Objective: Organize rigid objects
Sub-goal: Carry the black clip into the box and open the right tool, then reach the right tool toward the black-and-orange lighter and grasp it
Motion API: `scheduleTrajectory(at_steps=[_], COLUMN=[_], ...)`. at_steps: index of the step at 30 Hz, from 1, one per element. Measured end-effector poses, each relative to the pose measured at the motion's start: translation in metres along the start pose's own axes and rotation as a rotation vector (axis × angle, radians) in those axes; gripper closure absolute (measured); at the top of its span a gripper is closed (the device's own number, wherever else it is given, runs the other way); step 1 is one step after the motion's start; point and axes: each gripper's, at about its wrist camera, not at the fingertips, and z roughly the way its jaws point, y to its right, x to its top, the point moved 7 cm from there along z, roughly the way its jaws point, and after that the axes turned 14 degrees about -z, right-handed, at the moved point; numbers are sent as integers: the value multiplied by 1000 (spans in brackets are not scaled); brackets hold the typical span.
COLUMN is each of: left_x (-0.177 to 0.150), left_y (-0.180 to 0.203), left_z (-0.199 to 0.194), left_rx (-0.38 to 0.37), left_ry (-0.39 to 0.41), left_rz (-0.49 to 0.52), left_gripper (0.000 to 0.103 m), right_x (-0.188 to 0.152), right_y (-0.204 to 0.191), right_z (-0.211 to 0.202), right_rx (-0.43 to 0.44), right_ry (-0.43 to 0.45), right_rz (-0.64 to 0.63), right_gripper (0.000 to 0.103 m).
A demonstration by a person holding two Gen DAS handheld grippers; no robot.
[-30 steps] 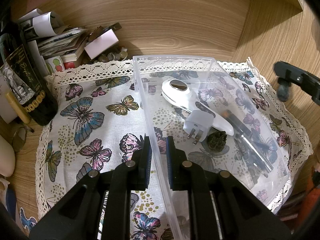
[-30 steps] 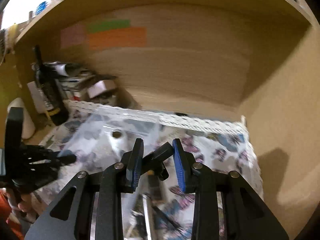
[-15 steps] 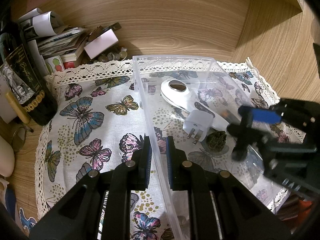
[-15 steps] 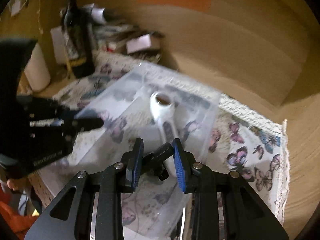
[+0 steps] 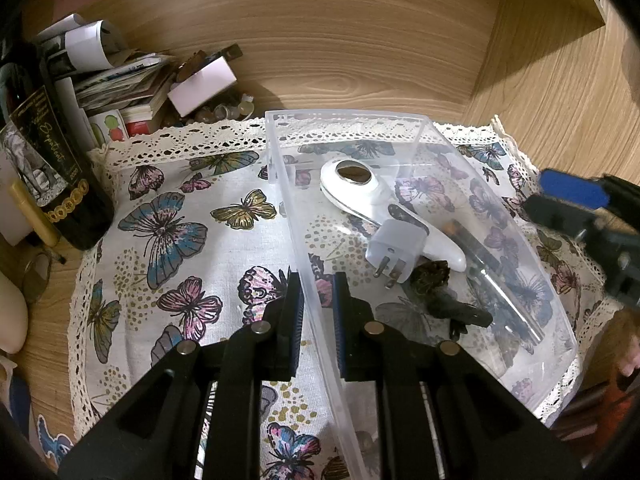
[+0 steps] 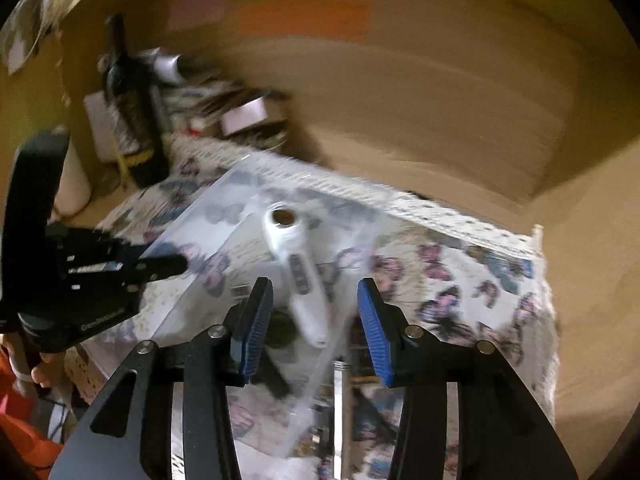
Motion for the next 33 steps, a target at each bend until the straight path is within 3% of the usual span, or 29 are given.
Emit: scheduleTrajectory(at_steps=[8,18,33], left_x=[-1,-1,-5], left_y=[-2,-8,-29], left_z=[2,2,-13], left_rx=[8,27,82], left_ry=[-10,-17,9], left_rz=[2,-15,-14], left_gripper=[91,90,90], right_x=[-38,-93,-60], right_y=[31,17,30], right_z=[-16,26,62], right_rx=[-62,34,21], right_ry=[-14,-150,-152], right_rz=[118,148,72], right_gripper=[62,62,62])
